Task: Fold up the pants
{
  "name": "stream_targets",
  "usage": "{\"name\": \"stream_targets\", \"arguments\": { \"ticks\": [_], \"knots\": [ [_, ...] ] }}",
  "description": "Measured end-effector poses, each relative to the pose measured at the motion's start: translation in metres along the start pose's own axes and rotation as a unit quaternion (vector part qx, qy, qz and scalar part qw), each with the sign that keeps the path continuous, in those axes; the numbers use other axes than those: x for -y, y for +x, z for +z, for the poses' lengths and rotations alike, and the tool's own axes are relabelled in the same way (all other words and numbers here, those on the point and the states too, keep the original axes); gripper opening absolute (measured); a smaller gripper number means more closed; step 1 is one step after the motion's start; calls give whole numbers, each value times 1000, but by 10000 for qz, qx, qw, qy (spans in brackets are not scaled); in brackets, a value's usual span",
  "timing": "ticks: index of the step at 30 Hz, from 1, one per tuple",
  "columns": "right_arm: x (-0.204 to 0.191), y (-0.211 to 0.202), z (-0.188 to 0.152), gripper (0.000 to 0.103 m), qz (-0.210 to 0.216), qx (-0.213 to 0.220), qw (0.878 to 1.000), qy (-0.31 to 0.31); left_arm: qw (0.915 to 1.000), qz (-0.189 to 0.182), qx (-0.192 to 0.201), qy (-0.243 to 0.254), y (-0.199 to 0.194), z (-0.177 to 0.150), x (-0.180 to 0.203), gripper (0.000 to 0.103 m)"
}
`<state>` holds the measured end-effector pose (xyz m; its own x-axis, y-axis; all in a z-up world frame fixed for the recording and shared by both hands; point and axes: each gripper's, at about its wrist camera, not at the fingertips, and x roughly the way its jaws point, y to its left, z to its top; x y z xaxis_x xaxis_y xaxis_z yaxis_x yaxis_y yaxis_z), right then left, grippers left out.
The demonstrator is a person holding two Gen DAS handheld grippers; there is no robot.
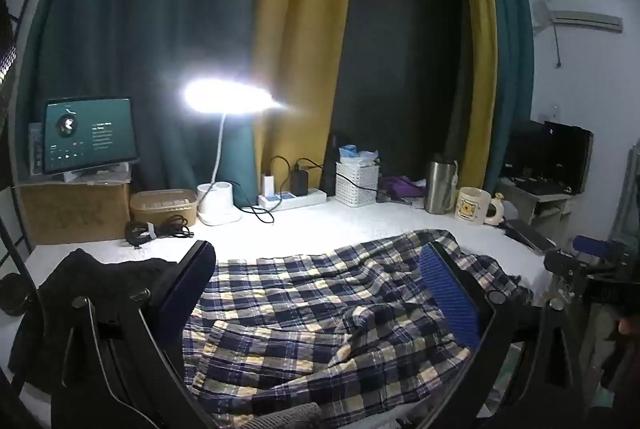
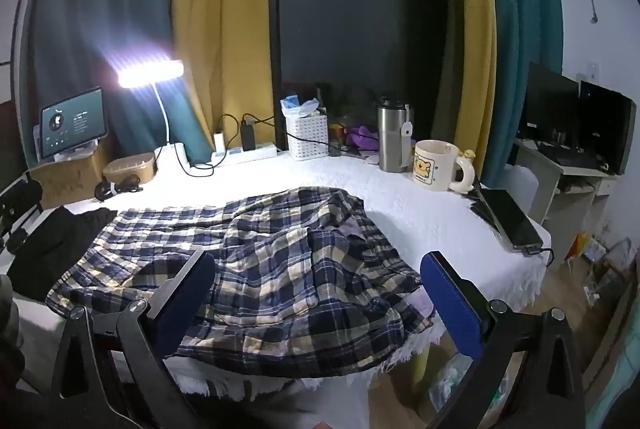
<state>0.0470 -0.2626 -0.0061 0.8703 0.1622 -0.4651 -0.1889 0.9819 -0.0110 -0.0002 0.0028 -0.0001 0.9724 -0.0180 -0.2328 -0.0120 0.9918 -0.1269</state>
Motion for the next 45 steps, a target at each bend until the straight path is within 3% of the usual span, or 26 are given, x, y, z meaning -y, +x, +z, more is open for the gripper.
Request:
{"name": "stream_targets", "arguments": {
  "ticks": [5,9,45],
  "knots": [
    [-1,1,1,103,-6,-17,10000,-33,9995,103,-136,272,1,0,0,101],
    [0,0,2,103,1,-2,10000,-13,9994,95,-256,202,4,-1,1,101],
    [0,-2,2,103,8,0,10000,12,9993,240,-209,211,0,-2,3,101]
  ]
}}
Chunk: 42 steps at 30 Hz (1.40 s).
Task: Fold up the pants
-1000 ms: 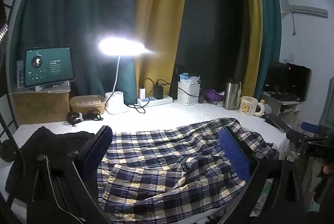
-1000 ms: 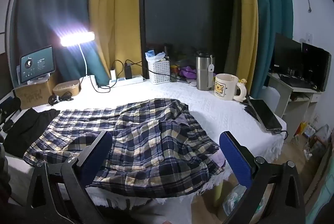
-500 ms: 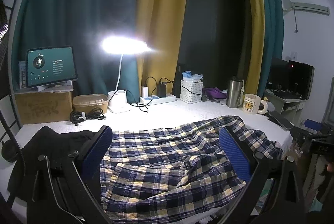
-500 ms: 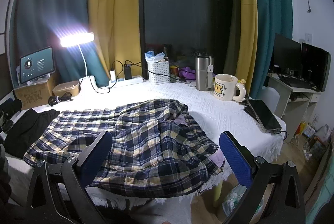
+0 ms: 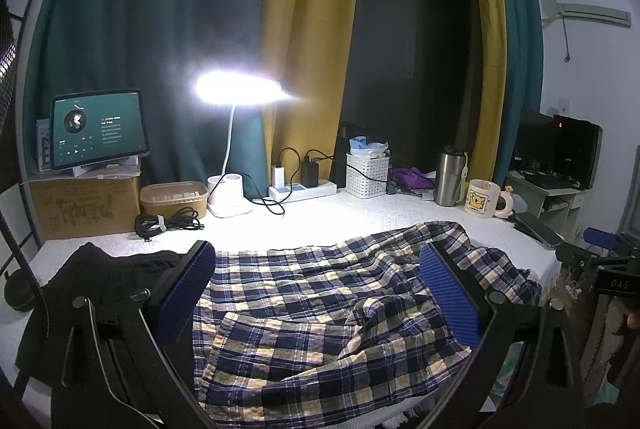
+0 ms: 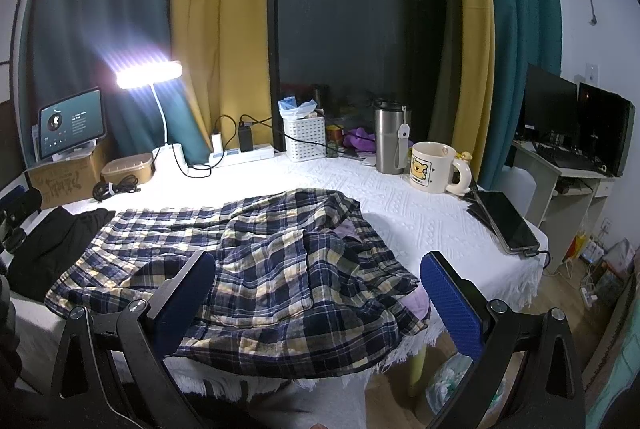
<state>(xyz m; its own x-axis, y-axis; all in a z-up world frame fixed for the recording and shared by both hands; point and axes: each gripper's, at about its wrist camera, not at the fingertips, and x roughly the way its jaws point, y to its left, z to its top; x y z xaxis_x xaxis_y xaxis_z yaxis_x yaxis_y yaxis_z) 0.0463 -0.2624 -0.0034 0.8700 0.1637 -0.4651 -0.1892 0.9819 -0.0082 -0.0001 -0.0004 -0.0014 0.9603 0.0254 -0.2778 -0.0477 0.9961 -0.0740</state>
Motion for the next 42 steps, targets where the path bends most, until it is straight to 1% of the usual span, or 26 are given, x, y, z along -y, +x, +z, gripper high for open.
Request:
{"name": "stream_targets", "arguments": {
  "ticks": [42],
  "knots": [
    [3,0,-2,103,0,-12,10000,5,10000,2,-11,21,-1,0,-2,101]
  ]
}}
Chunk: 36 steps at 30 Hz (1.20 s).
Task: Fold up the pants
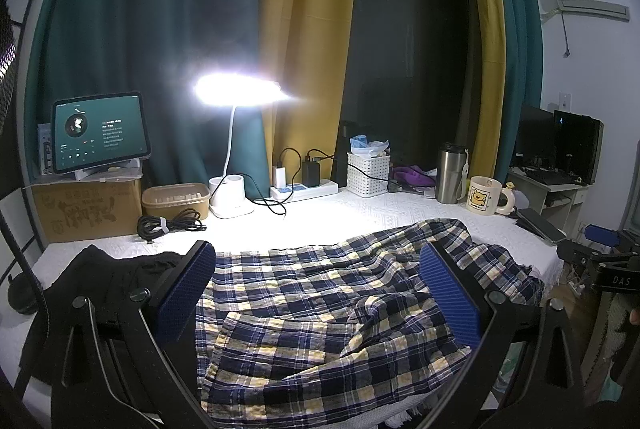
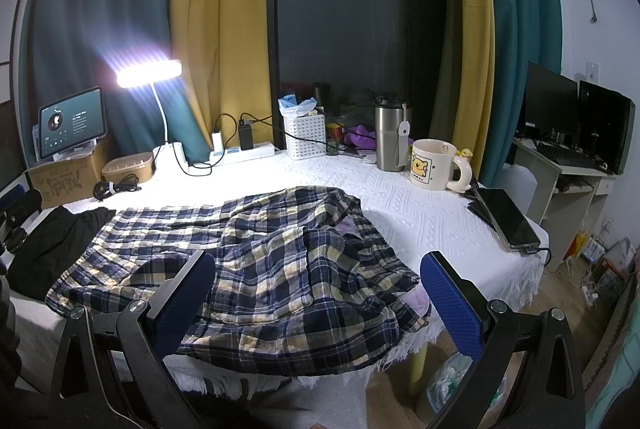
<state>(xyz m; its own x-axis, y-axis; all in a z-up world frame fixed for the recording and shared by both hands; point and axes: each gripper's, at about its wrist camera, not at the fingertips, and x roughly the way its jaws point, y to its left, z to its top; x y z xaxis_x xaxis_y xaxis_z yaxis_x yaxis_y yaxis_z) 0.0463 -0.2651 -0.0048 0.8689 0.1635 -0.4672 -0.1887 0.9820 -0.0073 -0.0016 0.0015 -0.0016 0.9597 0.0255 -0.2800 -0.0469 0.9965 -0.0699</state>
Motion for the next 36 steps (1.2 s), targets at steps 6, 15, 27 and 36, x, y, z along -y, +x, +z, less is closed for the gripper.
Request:
{"name": "stream_targets", "arguments": {
  "ticks": [6,15,27,36],
  "knots": [
    [1,0,-8,103,-15,-31,10000,14,10000,-6,-38,24,1,-1,0,101],
    [16,26,-18,103,2,-284,9996,59,9993,87,-275,248,25,-2,8,101],
    [69,82,-13,65,55,-657,9973,337,9956,226,-831,377,81,-5,24,101],
    [107,130,4,55,157,-957,9947,347,9927,514,-1033,352,114,2,27,101]
  ]
}}
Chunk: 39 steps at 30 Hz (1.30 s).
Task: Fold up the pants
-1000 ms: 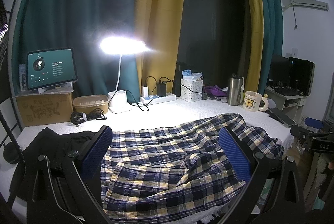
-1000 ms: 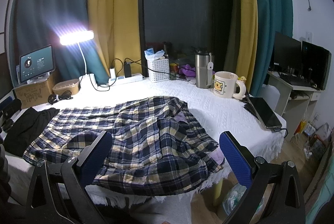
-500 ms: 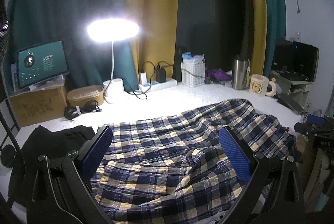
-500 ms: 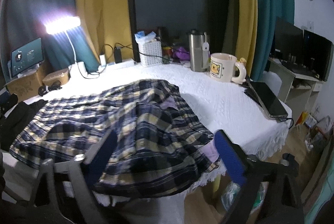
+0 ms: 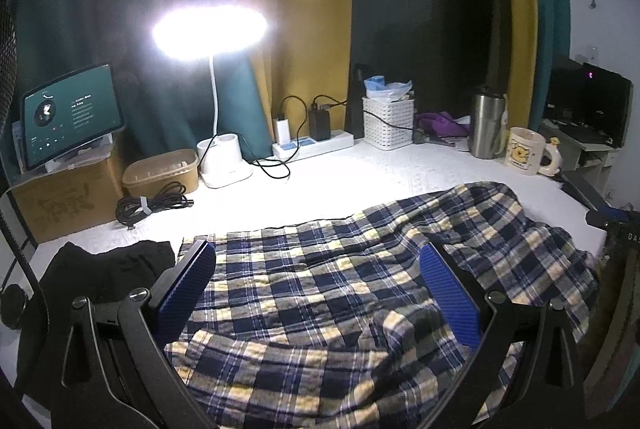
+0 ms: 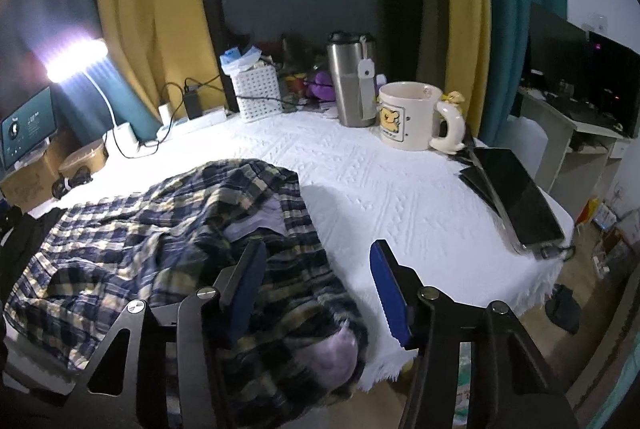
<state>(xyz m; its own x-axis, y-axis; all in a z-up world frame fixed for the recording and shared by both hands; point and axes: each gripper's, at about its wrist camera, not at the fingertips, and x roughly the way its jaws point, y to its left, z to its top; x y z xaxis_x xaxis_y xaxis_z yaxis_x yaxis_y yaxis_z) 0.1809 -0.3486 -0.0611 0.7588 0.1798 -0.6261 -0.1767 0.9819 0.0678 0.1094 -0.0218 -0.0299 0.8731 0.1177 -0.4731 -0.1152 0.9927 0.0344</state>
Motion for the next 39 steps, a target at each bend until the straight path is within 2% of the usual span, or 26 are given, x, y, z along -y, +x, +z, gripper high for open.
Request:
{"name": "stream_targets", "arguments": {
  "ticks": [7,10,13,19,28,33,36,39],
  "knots": [
    [-4,48,10,55,479,-525,9973,-181,9997,141,-187,24,20,6,6,101],
    [-12,66,11,55,739,-857,9934,-203,9995,170,-263,34,27,7,8,101],
    [-26,76,11,55,887,-990,9906,-338,9993,209,-316,25,32,7,6,101],
    [-52,83,0,55,1096,-1231,9850,-518,9989,274,-386,-56,42,7,-3,101],
    [-69,91,-9,53,1109,-1463,9822,-386,9985,177,-483,-171,48,-1,-16,101],
    [-75,88,-4,48,1426,-1462,9784,-319,9984,127,-508,-227,49,-3,-22,101],
    [-80,98,-5,48,1775,-1646,9700,-239,9982,118,-509,-298,50,-5,-27,101],
    [-82,107,-6,47,1853,-1673,9683,-121,9981,144,-502,-335,50,-6,-32,101]
  ]
}}
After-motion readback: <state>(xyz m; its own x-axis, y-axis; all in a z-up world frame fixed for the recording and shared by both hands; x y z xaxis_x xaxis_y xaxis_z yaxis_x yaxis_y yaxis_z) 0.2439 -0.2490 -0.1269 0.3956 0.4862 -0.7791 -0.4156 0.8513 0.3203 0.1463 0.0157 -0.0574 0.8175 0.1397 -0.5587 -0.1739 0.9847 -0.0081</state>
